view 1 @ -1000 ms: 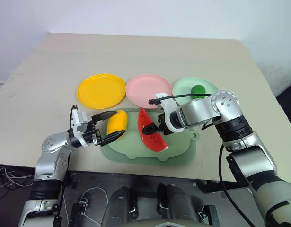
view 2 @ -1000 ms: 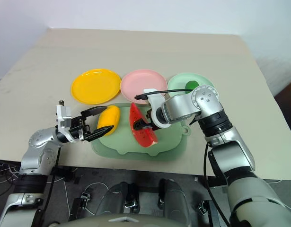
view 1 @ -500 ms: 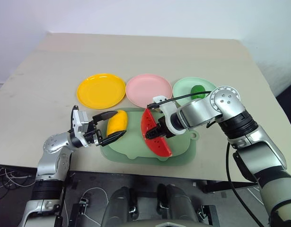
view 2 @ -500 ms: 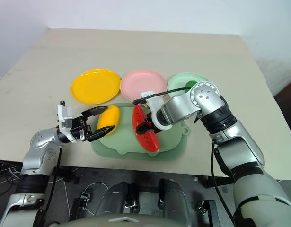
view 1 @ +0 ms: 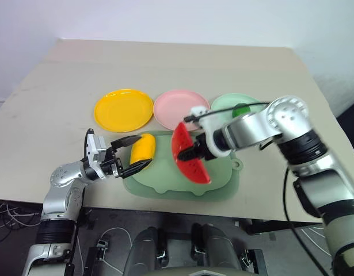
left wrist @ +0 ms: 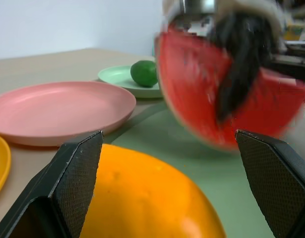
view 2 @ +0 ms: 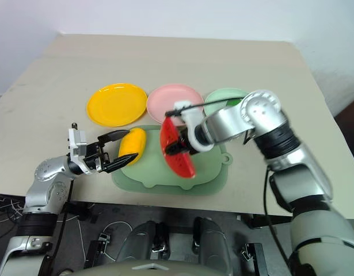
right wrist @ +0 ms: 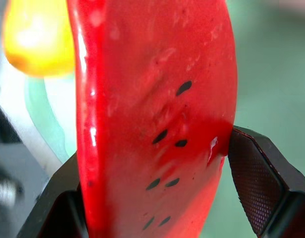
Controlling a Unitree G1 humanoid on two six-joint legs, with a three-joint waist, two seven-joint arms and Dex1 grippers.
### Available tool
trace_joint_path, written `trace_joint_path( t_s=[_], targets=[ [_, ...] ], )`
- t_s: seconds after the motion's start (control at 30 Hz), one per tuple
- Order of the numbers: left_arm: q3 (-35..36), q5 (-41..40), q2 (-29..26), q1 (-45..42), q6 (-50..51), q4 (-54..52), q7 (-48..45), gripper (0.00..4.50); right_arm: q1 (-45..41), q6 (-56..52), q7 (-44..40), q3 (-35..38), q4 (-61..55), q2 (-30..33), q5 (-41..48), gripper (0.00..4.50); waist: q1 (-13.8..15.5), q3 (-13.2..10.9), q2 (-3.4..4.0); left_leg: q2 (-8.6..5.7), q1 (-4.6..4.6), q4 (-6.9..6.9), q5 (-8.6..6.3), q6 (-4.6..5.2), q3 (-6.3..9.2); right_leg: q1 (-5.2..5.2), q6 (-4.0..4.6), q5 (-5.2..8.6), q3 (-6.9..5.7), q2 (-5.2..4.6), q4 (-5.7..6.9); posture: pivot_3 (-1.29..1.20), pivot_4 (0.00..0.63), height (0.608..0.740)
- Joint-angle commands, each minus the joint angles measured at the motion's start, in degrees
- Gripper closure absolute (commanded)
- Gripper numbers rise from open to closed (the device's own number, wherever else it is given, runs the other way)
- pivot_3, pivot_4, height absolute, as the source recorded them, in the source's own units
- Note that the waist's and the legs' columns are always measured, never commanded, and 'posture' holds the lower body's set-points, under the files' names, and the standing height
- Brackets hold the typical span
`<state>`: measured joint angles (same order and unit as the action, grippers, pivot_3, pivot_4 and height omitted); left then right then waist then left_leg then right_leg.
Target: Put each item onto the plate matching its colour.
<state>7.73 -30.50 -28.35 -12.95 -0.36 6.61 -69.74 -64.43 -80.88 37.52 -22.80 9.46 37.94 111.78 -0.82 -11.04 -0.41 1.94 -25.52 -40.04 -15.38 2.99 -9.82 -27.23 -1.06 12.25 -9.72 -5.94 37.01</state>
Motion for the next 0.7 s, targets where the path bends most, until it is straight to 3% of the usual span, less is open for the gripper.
trace_joint_path(
  t_s=[0.03, 0.23, 0.37, 0.53, 0.7],
  targets=[
    [1.36, -0.62, -0.93, 0.54, -0.27, -1.45, 0.33, 0.0, -4.74, -0.05, -5.1, 3.97, 1.51, 1.25, -5.48, 1.31, -0.06, 0.01, -0.02, 0.01, 0.01, 0.01, -0.04, 0.06, 0.01, 0.0, -0.01, 0.01, 0.0, 0.01, -0.01, 0.0, 0.15, 0.696],
    [1.7, -0.81, -1.49, 1.96, 0.08, -2.97, 1.04, 0.0, -11.54, 8.04, -27.81, 1.78, 17.64, -2.74, -37.98, 1.31, -0.09, 0.0, 0.0, 0.03, 0.03, 0.04, -0.09, 0.15, -0.05, -0.01, -0.05, 0.03, 0.0, 0.04, -0.01, 0.0, 0.15, 0.696],
    [1.95, -0.99, -1.9, 3.25, 0.22, -3.75, 1.25, 0.0, -16.8, 22.99, -43.1, -3.79, 32.15, -9.03, -60.22, 1.31, -0.27, -0.02, 0.05, 0.03, -0.04, 0.05, -0.02, 0.05, -0.13, -0.11, -0.03, 0.02, 0.01, 0.03, 0.01, 0.0, 0.15, 0.696],
    [1.94, -1.03, -2.03, 4.03, 0.85, -5.15, 1.97, 0.0, -20.73, 32.16, -55.9, -3.84, 49.33, -17.18, -75.9, 1.31, -0.29, -0.02, 0.05, 0.04, -0.06, 0.07, 0.06, -0.09, -0.21, -0.18, 0.13, -0.08, 0.02, 0.04, 0.08, 0.0, 0.15, 0.696],
    [1.84, -1.16, -2.02, 4.53, 1.54, -6.61, 2.69, 0.0, -22.33, 35.78, -61.63, 0.55, 59.08, -23.69, -84.47, 1.31, -0.33, -0.02, 0.05, 0.03, -0.05, 0.05, 0.06, -0.11, -0.24, -0.17, 0.14, -0.08, 0.02, 0.01, 0.09, 0.0, 0.15, 0.696]
  ],
)
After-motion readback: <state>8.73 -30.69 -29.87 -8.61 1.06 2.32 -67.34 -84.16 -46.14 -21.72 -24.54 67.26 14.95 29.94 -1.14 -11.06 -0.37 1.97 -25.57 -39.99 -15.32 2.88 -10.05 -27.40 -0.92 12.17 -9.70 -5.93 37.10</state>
